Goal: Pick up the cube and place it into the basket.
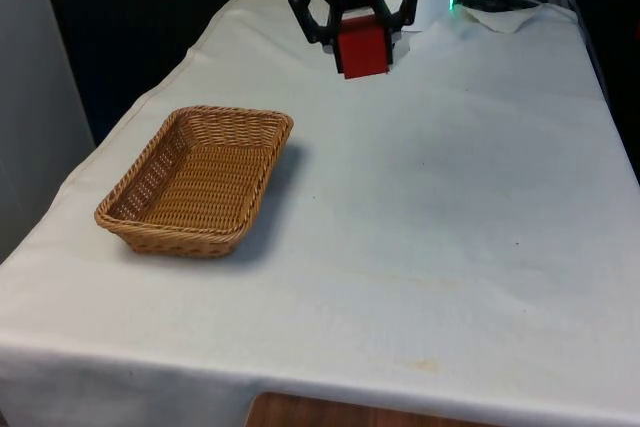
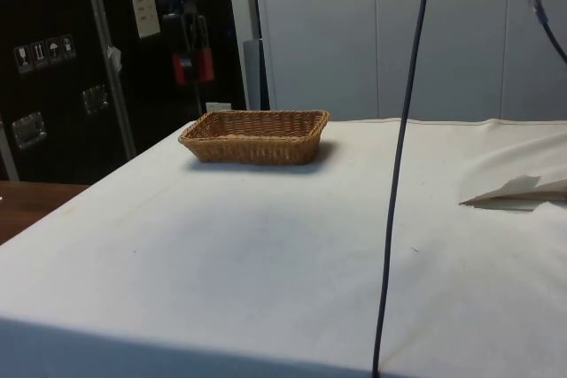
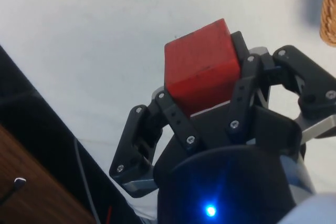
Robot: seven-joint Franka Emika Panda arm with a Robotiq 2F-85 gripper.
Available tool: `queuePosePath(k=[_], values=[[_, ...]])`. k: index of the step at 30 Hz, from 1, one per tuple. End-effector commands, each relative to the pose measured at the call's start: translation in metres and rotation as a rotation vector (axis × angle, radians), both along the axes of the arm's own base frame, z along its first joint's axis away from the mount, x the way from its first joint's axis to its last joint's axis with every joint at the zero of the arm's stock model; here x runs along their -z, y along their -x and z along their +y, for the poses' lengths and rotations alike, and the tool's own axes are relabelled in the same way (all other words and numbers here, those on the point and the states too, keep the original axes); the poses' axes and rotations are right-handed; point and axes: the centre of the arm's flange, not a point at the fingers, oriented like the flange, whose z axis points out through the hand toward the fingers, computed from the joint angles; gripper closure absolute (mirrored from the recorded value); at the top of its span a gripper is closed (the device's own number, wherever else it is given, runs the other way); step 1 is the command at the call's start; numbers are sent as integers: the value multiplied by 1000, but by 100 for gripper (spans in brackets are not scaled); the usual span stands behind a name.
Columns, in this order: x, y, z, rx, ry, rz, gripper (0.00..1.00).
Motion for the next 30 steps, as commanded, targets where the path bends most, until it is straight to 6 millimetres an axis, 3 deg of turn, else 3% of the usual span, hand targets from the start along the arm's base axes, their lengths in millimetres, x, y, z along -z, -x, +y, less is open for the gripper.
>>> queuePosePath(k=[1,30], values=[[2,-1,-3,12,-2,-2,98],[15,-5,-29,142,100,-27,98]])
